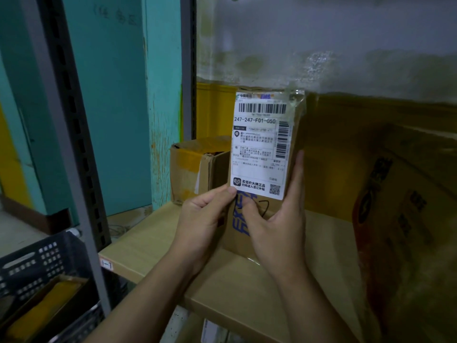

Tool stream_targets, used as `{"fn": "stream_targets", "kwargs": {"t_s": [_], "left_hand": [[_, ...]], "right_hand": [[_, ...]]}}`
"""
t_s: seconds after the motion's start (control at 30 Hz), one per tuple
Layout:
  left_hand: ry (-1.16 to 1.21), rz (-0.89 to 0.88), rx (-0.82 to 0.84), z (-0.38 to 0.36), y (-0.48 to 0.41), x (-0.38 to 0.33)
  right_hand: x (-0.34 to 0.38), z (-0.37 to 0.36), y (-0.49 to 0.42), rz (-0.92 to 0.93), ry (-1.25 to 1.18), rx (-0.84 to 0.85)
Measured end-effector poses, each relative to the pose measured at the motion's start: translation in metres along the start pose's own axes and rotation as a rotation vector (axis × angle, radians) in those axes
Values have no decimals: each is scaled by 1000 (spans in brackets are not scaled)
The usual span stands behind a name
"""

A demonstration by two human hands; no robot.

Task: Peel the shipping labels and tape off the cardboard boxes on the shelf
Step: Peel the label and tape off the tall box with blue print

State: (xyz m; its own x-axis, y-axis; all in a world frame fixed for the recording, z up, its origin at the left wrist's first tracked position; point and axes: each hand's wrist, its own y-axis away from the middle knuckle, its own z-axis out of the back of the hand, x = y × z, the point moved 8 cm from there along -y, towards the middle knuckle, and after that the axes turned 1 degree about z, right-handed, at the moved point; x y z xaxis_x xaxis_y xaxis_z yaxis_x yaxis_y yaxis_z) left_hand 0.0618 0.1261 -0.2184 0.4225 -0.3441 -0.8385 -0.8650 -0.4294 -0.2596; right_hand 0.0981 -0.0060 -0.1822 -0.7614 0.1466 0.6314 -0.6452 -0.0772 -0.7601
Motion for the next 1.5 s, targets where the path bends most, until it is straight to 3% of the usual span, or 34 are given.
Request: {"fn": "stream_targets", "kwargs": {"t_s": [1.03, 1.33, 1.43, 1.5], "left_hand": [[-10, -4, -49, 0, 3, -1], [-40, 4, -75, 0, 2, -4], [-132, -55, -97, 5, 0, -13], [-379, -210, -169, 12, 1, -28]], "right_hand": [[2, 1, 0, 6, 55, 9], [5, 0, -2, -15, -70, 99], [4, 11, -4, -3, -95, 85], [3, 15, -6, 2, -81, 61]]}}
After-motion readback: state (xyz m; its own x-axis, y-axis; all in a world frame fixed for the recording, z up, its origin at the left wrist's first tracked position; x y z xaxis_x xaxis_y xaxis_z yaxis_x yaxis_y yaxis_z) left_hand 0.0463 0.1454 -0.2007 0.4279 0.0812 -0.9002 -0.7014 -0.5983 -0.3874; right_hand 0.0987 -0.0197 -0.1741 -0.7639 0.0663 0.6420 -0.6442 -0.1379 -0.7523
